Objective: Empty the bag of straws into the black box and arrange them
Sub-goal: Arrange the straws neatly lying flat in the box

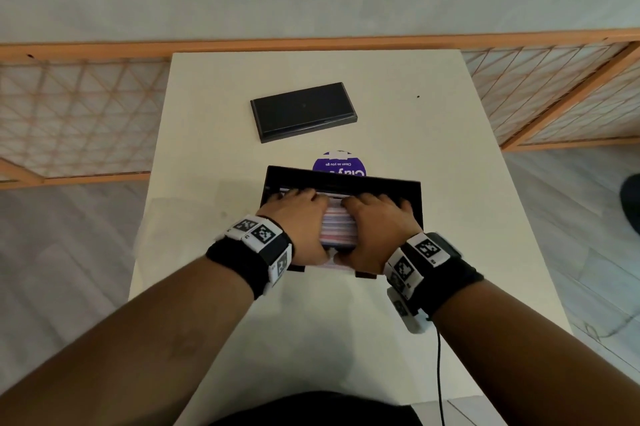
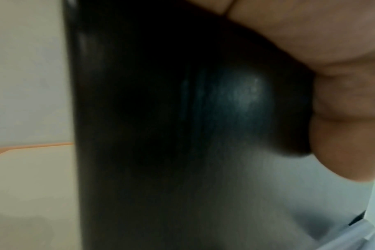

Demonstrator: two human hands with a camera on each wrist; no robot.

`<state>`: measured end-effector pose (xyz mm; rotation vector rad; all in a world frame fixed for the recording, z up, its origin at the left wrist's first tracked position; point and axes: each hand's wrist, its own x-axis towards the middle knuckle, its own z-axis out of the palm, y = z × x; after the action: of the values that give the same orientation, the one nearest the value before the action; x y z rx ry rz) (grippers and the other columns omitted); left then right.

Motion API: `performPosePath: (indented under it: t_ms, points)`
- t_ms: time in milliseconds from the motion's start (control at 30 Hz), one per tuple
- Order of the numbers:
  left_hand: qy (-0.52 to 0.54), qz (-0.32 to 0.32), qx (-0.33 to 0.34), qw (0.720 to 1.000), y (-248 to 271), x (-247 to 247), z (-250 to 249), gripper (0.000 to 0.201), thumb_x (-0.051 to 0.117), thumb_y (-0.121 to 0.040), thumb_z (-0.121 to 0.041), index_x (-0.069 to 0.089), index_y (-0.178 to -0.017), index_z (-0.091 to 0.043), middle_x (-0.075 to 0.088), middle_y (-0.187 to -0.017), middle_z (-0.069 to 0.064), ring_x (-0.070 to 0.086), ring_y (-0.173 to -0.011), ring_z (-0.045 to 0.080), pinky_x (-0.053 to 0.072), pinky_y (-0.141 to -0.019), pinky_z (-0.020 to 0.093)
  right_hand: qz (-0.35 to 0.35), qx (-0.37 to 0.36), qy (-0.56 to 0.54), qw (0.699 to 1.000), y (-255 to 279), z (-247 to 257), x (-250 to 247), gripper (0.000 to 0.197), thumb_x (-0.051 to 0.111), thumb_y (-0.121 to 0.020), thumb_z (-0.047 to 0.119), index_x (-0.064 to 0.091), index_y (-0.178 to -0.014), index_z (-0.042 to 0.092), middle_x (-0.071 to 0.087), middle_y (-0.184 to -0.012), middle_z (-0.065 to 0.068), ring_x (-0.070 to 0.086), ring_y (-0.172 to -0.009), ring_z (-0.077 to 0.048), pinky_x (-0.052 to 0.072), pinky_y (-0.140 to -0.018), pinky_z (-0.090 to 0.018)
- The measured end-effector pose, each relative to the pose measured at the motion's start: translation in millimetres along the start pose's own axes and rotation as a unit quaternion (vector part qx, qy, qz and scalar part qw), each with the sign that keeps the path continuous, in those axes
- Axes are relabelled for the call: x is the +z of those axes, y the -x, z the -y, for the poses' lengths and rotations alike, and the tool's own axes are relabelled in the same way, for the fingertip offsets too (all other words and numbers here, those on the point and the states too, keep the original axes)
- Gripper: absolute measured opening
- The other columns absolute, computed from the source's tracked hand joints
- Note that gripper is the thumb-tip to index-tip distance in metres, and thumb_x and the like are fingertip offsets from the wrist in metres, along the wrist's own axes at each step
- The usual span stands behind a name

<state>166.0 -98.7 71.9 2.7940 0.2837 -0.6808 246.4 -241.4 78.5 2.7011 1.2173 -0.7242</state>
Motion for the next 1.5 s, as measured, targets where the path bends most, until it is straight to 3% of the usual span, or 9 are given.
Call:
performPosePath:
  t_ms: [133, 267, 467, 633, 833, 1100, 1200, 1333, 1500]
  points:
    - [0.092, -0.103, 0.073, 0.988, 9.8, -8.7, 6.5, 0.087, 0.064, -0.066, -0.076, 0.05, -0.134, -0.024, 0.053, -0.135, -0.003, 0.047, -0.126, 0.021, 0.039, -0.111, 0.047, -0.127, -0.043, -0.006, 0.991, 14.6, -4.6, -16.8, 0.088, 0.067, -0.057, 0.067, 0.043, -0.133, 0.03, 0.051, -0.131, 0.005, 0.047, -0.121, -0.026, 0.033, -0.106, -0.055]
    - [0.134, -0.262, 0.056, 0.954, 11.8, -9.8, 20.3, 0.072, 0.04, -0.086, -0.061, 0.054, -0.143, -0.019, 0.046, -0.154, 0.007, 0.034, -0.145, 0.03, 0.028, -0.117, 0.057, -0.341, -0.13, -0.067, 0.929, 52.3, 0.0, -8.2, 0.041, 0.074, -0.067, 0.036, 0.061, -0.099, 0.015, 0.064, -0.094, -0.003, 0.059, -0.083, -0.028, 0.05, -0.071, -0.039]
    - [0.091, -0.173, 0.031, 0.98, 1.6, 3.4, 23.5, 0.079, 0.003, -0.09, -0.071, 0.025, -0.158, -0.037, 0.022, -0.169, -0.006, 0.01, -0.157, 0.017, -0.002, -0.125, 0.055, 0.024, -0.069, 0.058, 0.996, 42.8, 33.8, 51.3, 0.029, 0.051, -0.093, 0.034, 0.054, -0.114, 0.013, 0.07, -0.097, -0.009, 0.067, -0.089, -0.035, 0.049, -0.071, -0.036]
    - [0.127, -0.178, 0.031, 0.975, 2.9, 4.9, 25.3, 0.075, 0.0, -0.094, -0.065, 0.029, -0.158, -0.038, 0.024, -0.168, -0.008, 0.01, -0.157, 0.014, -0.005, -0.124, 0.05, -0.015, -0.054, 0.114, 0.992, 12.0, 45.4, 67.9, 0.021, 0.049, -0.092, 0.011, 0.07, -0.096, 0.008, 0.073, -0.09, -0.011, 0.07, -0.084, -0.035, 0.053, -0.073, -0.041]
    - [0.113, -0.188, 0.032, 0.975, 3.0, 5.8, 25.9, 0.079, -0.003, -0.092, -0.066, 0.03, -0.158, -0.036, 0.027, -0.167, -0.007, 0.014, -0.157, 0.016, -0.002, -0.125, 0.053, -0.03, -0.03, 0.102, 0.994, 6.6, 44.2, 79.6, 0.028, 0.084, -0.041, 0.005, 0.056, -0.041, 0.007, 0.05, -0.035, -0.005, 0.051, -0.028, -0.029, 0.045, -0.036, -0.036]
    - [0.187, -0.183, 0.029, 0.965, 4.6, 3.8, 25.2, 0.071, 0.002, -0.098, -0.06, 0.036, -0.155, -0.036, 0.029, -0.167, -0.008, 0.013, -0.156, 0.011, -0.007, -0.124, 0.044, -0.004, -0.058, 0.128, 0.99, 20.4, 50.0, 54.8, 0.026, 0.047, -0.089, 0.008, 0.072, -0.097, 0.007, 0.073, -0.09, -0.011, 0.07, -0.084, -0.037, 0.055, -0.075, -0.043]
    - [0.33, -0.205, 0.05, 0.92, 10.6, -4.7, 32.0, 0.09, -0.001, -0.091, -0.069, 0.054, -0.144, -0.022, 0.046, -0.157, 0.001, 0.03, -0.151, 0.016, 0.004, -0.124, 0.035, -0.01, -0.067, 0.104, 0.992, 40.8, 41.2, 30.7, 0.018, 0.052, -0.089, 0.013, 0.07, -0.09, 0.013, 0.072, -0.086, -0.009, 0.07, -0.08, -0.034, 0.046, -0.065, -0.035]
    - [0.495, -0.307, 0.037, 0.812, 26.9, -17.8, 50.0, 0.075, 0.016, -0.094, -0.064, 0.072, -0.119, -0.022, 0.067, -0.135, -0.001, 0.055, -0.13, 0.002, 0.031, -0.115, 0.022, -0.126, -0.023, 0.114, 0.985, 67.2, 26.0, -10.2, 0.026, 0.082, -0.049, 0.01, 0.057, -0.046, 0.017, 0.048, -0.038, -0.004, 0.047, -0.03, -0.027, 0.026, -0.042, -0.022]
    - [0.524, -0.337, 0.044, 0.781, 33.1, -26.7, 59.3, 0.064, 0.021, -0.096, -0.063, 0.073, -0.108, -0.029, 0.072, -0.123, -0.009, 0.059, -0.126, 0.004, 0.036, -0.118, 0.041, -0.131, -0.028, 0.14, 0.981, 48.7, 31.7, -54.6, 0.014, 0.072, -0.077, 0.03, 0.063, -0.077, 0.019, 0.066, -0.068, -0.006, 0.065, -0.059, -0.032, 0.033, -0.053, -0.029]
